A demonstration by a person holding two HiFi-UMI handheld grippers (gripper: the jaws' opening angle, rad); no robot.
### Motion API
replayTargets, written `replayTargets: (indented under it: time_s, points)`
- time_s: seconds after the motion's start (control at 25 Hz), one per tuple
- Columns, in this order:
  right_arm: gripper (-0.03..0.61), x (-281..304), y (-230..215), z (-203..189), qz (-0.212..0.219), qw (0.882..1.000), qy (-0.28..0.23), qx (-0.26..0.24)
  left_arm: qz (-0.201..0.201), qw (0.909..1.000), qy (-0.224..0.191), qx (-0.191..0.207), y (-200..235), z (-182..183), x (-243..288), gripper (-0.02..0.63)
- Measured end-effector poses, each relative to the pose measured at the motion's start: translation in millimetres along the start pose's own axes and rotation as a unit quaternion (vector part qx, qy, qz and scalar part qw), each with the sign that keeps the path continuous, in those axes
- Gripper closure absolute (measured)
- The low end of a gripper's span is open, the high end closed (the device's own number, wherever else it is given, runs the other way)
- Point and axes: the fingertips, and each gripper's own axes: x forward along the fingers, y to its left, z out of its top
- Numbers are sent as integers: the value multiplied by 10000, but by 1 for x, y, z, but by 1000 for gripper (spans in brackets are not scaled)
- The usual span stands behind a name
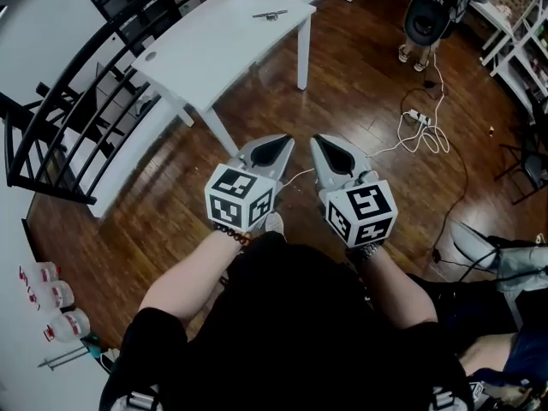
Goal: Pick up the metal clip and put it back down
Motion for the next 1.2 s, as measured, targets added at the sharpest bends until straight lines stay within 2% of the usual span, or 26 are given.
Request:
replayTargets:
  time_s: [0.36, 0.68, 1.2]
  points:
    - [586, 61, -49, 12, 55, 9998, 106, -140, 53, 9998, -131, -120, 51, 22, 57, 597]
    - [586, 156, -95, 36, 201, 9990, 284, -273, 205, 9988, -281, -338, 134, 59, 116, 597]
    - [586, 264, -149, 63, 331, 9984, 255, -388, 307, 9976, -320, -534, 223, 92, 184, 597]
